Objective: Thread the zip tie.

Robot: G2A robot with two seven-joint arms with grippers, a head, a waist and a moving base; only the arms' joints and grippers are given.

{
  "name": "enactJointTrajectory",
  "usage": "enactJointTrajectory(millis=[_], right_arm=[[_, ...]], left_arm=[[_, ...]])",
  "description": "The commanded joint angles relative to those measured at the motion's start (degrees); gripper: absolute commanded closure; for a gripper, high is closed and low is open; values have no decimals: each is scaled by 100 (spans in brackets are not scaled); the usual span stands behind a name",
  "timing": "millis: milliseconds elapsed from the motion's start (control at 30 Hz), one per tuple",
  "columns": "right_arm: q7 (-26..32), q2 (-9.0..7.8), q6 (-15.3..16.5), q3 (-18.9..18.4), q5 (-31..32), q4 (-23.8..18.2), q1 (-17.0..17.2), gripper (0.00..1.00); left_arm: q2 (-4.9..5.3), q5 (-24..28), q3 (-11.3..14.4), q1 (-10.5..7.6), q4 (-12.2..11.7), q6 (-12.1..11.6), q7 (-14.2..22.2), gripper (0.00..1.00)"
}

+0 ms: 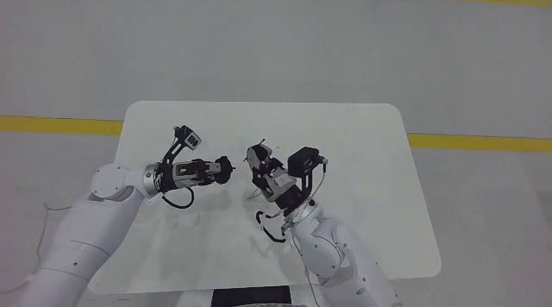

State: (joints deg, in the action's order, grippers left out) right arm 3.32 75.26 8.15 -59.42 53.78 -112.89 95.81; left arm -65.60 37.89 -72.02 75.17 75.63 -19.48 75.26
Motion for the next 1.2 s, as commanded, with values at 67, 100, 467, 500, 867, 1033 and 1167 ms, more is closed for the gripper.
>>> enactJointTrajectory(millis=[67, 100, 467, 500, 867, 1033, 1167], right_arm=[[182, -19, -41, 6, 38, -103, 67, 100], [213, -22, -53, 6, 30, -115, 81, 100], [312, -42, -20, -9, -15, -112, 106, 100], [312, -42, -20, -9, -15, -112, 106, 100], [239, -46, -77, 64, 77, -173, 140, 100], [237, -45, -205, 162, 217, -240, 163, 100], [269, -43, -378, 234, 360, -284, 172, 100]], left_arm=[[0, 0, 0, 0, 0, 0, 0, 100], [0, 0, 0, 0, 0, 0, 0, 100], [0, 0, 0, 0, 0, 0, 0, 100], [0, 0, 0, 0, 0, 0, 0, 100], [0, 0, 0, 0, 0, 0, 0, 100], [0, 0, 0, 0, 0, 0, 0, 100], [0, 0, 0, 0, 0, 0, 0, 100]])
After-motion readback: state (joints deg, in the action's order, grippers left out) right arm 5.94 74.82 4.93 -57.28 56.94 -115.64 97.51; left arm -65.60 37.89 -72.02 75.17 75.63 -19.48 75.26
